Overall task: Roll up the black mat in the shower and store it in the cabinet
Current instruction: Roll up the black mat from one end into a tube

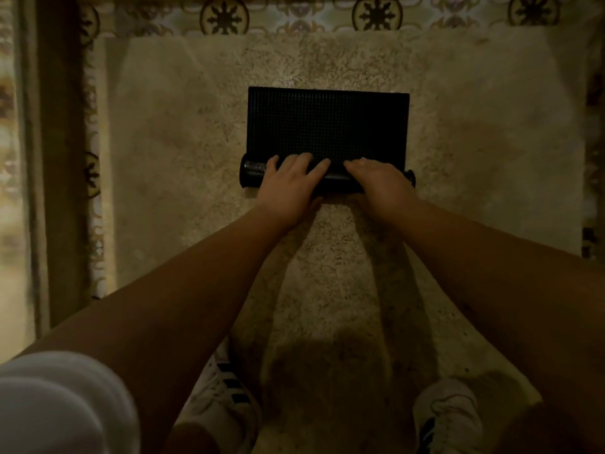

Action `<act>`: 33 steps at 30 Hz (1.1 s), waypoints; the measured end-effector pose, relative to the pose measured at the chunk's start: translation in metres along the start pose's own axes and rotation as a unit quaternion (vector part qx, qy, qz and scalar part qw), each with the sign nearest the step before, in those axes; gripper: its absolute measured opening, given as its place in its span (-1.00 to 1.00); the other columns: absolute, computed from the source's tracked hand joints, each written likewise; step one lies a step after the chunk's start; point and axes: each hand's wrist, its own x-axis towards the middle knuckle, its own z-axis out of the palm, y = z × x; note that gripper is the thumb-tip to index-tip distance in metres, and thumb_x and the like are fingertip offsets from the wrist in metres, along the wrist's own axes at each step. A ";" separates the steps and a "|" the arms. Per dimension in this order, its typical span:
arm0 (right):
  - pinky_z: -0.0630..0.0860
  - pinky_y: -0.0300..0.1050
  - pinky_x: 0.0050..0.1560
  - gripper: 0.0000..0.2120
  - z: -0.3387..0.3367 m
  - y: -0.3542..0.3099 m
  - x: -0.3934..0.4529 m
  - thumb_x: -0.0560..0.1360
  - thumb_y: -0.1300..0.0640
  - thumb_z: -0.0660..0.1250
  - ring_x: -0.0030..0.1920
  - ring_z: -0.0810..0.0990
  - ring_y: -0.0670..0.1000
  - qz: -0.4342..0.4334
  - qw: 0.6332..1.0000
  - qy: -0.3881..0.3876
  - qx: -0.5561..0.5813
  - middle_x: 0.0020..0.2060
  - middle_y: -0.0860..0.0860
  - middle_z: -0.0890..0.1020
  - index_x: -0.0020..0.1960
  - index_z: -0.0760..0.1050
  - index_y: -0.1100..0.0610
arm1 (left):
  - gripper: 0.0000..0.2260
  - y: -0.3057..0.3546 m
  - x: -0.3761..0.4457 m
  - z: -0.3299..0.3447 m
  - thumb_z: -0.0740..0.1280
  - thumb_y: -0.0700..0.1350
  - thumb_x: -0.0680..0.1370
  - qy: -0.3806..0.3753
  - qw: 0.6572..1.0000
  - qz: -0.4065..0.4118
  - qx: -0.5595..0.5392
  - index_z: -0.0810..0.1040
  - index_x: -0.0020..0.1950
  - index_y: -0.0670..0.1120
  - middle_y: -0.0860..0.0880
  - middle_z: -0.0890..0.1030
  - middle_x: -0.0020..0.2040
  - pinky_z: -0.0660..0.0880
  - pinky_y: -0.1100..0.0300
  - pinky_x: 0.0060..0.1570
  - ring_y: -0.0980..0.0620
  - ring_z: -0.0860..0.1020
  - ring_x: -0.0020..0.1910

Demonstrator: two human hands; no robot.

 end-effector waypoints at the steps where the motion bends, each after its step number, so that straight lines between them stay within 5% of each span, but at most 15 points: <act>1: 0.21 0.01 0.41 -0.43 0.000 0.002 0.001 0.52 0.16 0.34 0.42 0.32 0.17 0.000 1.000 -0.003 0.006 0.42 0.16 0.39 0.49 0.26 0.17 | -0.41 0.000 0.001 -0.001 0.36 0.06 0.49 0.001 1.000 0.000 0.001 0.26 0.48 0.02 -0.15 0.43 0.31 0.22 -0.24 0.32 -0.16 0.39 0.28; 5: 0.34 0.05 0.27 -0.37 -0.007 0.009 0.008 0.42 0.05 0.47 0.25 0.35 0.19 0.007 1.000 -0.020 0.009 0.25 0.16 0.43 0.44 0.36 0.10 | -0.50 0.001 0.009 -0.007 0.32 -0.08 0.52 -0.016 1.000 -0.013 -0.003 0.30 0.45 0.01 -0.15 0.47 0.24 0.27 -0.24 0.28 -0.19 0.44 0.21; 12: 0.48 -0.01 0.15 -0.35 -0.030 0.010 0.029 0.30 -0.12 0.54 0.15 0.53 0.12 0.037 0.989 -0.145 -0.006 0.15 0.08 0.60 0.34 0.49 0.01 | -0.49 -0.002 0.002 -0.012 0.29 0.08 0.54 -0.020 0.999 0.014 -0.037 0.29 0.45 -0.01 -0.15 0.51 0.24 0.23 -0.17 0.31 -0.18 0.45 0.23; 17: 0.49 -0.08 0.00 -0.35 -0.015 0.013 0.014 0.20 -0.13 0.60 0.07 0.53 0.06 0.071 0.985 -0.147 0.059 0.12 0.03 0.58 0.22 0.51 0.02 | -0.39 0.007 -0.024 0.000 0.35 0.16 0.48 -0.034 0.999 0.020 -0.028 0.29 0.45 -0.04 -0.19 0.38 0.38 0.13 -0.24 0.38 -0.19 0.23 0.44; 21: 0.40 -0.12 -0.13 -0.45 -0.020 0.018 0.025 0.20 -0.14 0.60 -0.05 0.48 -0.01 0.065 0.984 -0.153 0.068 -0.01 -0.01 0.56 0.10 0.54 0.02 | -0.34 0.024 -0.019 -0.007 0.41 0.20 0.40 -0.005 1.000 0.001 0.016 0.32 0.40 -0.03 -0.15 0.45 0.26 0.29 -0.22 0.27 -0.17 0.39 0.25; 26: 0.39 -0.14 -0.13 -0.47 -0.024 0.023 0.029 0.27 -0.13 0.56 -0.04 0.50 -0.01 0.061 0.981 -0.173 0.063 -0.02 0.00 0.58 0.17 0.57 0.05 | -0.56 0.020 -0.004 -0.017 0.36 0.05 0.48 -0.014 1.000 -0.002 -0.014 0.41 0.33 0.01 -0.12 0.52 0.14 0.37 -0.12 0.14 -0.17 0.47 0.13; 29: 0.46 -0.04 0.03 -0.41 -0.019 0.020 0.016 0.32 -0.18 0.50 0.12 0.51 0.09 0.033 0.995 -0.082 0.053 0.10 0.07 0.57 0.26 0.51 0.04 | -0.53 0.012 0.010 -0.025 0.36 0.13 0.47 -0.047 0.998 -0.004 -0.029 0.45 0.35 0.05 -0.11 0.54 0.12 0.42 -0.06 0.04 -0.18 0.50 0.10; 31: 0.49 0.01 -0.03 -0.37 -0.012 0.016 -0.001 0.28 -0.27 0.46 0.09 0.49 0.08 0.034 0.999 0.037 0.005 0.07 0.04 0.54 0.23 0.46 0.01 | -0.52 0.006 0.020 -0.029 0.38 0.16 0.45 -0.064 0.996 -0.007 -0.053 0.47 0.34 0.07 -0.09 0.55 0.10 0.44 -0.01 -0.05 -0.16 0.53 0.06; 33: 0.50 0.01 -0.10 -0.34 -0.003 0.009 -0.013 0.25 -0.28 0.47 0.03 0.50 0.11 0.018 0.993 0.073 -0.096 0.05 0.06 0.54 0.20 0.45 0.06 | -0.53 0.001 0.031 -0.033 0.42 0.19 0.40 -0.086 0.993 -0.026 -0.080 0.51 0.27 0.07 -0.07 0.57 0.08 0.43 0.04 -0.12 -0.14 0.55 0.03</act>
